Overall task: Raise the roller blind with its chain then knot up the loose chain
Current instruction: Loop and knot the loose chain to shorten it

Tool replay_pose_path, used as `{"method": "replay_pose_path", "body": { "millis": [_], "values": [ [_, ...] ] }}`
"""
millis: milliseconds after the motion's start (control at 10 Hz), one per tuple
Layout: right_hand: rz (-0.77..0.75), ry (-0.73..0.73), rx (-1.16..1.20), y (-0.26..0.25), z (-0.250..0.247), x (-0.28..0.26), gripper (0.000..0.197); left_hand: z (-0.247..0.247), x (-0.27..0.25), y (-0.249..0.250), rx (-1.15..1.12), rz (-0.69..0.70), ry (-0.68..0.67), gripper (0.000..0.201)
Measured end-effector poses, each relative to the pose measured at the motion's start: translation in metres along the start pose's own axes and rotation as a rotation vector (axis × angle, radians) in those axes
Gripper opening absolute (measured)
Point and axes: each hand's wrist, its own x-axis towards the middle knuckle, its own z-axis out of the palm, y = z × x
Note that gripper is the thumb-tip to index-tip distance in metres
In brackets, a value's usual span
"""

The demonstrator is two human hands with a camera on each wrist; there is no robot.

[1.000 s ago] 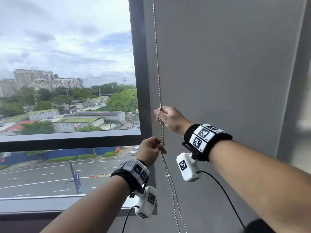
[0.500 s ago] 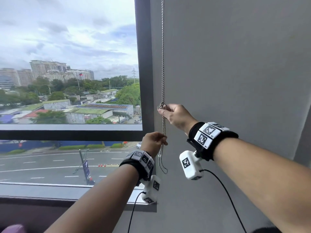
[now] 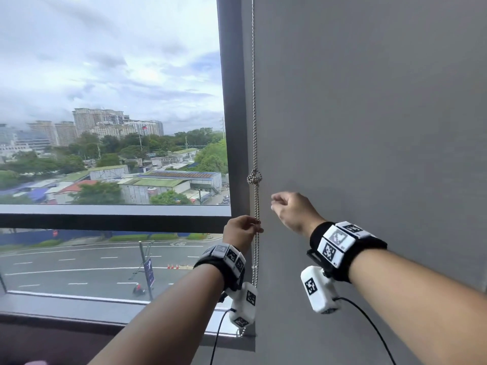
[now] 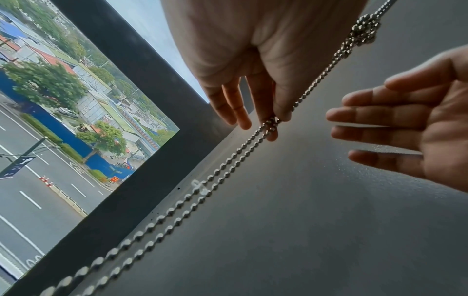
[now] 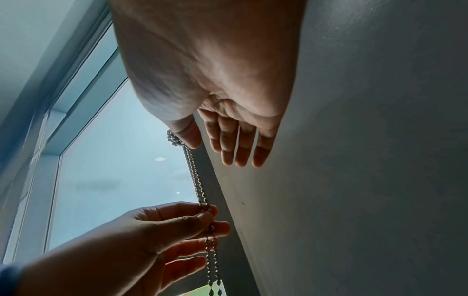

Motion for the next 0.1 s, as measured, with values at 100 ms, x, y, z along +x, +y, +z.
{"method": "replay_pose_path", "body": {
  "millis": [100],
  "values": [
    [-0.009, 0.013, -0.04, 0.0008, -0.0042, -0.0066, 0.038, -0.0039, -0.0002, 0.0034, 0.032, -0.019, 0.012, 0.024]
  ]
}}
